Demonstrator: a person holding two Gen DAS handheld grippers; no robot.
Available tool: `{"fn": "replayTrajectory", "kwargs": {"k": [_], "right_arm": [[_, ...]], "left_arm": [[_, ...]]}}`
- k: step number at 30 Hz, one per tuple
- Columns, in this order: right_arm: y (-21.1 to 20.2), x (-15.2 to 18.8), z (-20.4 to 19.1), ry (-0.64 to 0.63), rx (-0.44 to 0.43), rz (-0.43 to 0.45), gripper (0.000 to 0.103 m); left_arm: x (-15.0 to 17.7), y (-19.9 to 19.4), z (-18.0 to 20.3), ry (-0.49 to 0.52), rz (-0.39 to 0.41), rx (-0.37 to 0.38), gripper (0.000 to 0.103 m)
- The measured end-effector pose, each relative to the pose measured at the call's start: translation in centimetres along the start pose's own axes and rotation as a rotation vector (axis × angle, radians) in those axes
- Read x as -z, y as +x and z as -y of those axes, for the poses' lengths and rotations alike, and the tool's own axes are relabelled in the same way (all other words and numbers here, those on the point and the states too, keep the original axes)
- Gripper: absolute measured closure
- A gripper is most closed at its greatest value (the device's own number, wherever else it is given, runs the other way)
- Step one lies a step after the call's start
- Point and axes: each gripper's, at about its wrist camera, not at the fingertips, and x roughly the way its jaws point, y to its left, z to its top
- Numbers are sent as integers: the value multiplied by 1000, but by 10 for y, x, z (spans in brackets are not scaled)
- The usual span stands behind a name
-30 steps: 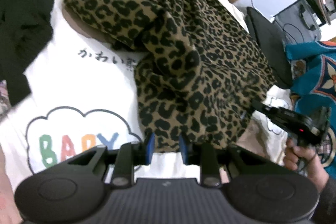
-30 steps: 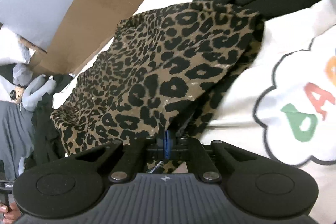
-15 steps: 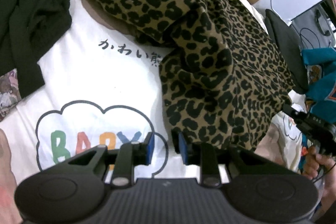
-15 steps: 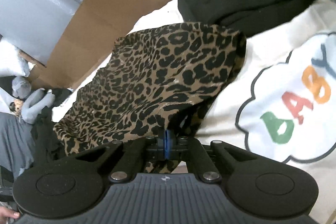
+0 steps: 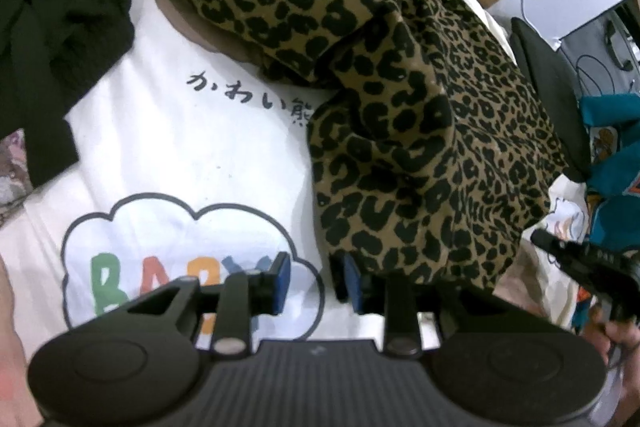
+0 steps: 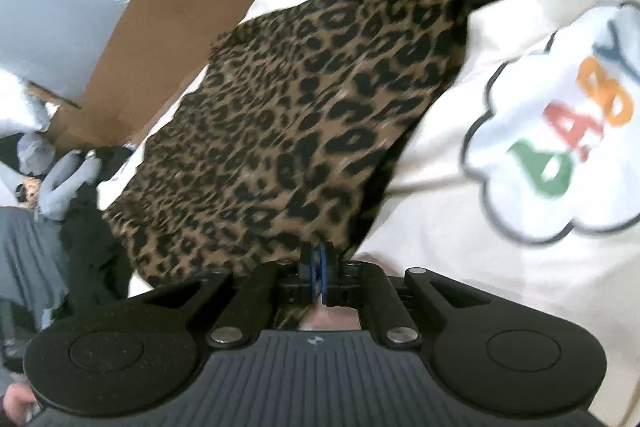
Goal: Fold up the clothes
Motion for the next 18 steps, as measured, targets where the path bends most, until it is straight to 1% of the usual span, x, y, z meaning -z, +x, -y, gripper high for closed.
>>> {"fn": "replayTrajectory", "kwargs": {"k": [1, 2, 3, 4, 7, 11, 12, 13, 14, 15, 16, 17, 18], "right_arm": [[3, 3, -3, 3, -17, -15, 95], [7, 6, -7, 4, -29, -31, 85], [12, 9, -10, 6, -40, -48, 77], [17, 13, -13, 7, -51, -66, 76], [26, 18, -18, 9, -65, -89, 76], [37, 16, -12, 63, -77, -111, 76], [40, 16, -10, 79, -82, -117, 76], [41, 15, -9, 92, -85, -112, 76], [42, 14, -8, 104, -87, -105, 84], [42, 14, -6, 112, -88, -98, 103], [43, 13, -5, 118, -88, -91, 103], [41, 13, -4, 115, -84, -89, 103], [40, 13, -4, 108, -77, -88, 103]], "left_arm": [[-1, 3, 1, 1, -2, 3, 68], [-1, 5, 2, 1, -4, 5, 65], [-1, 8, 3, -2, -8, 8, 65], [-1, 10, 3, -5, -12, 11, 65], [-1, 17, 5, -4, -23, 18, 65], [-1, 24, 9, 1, -38, 24, 65], [0, 26, 10, 2, -40, 25, 67], [0, 27, 11, 6, -40, 29, 69], [1, 28, 12, 9, -39, 32, 81], [1, 29, 13, 13, -40, 34, 91], [2, 29, 14, 17, -41, 21, 94], [3, 29, 15, 20, -43, 12, 98], [5, 26, 16, 23, -40, 19, 101]]}}
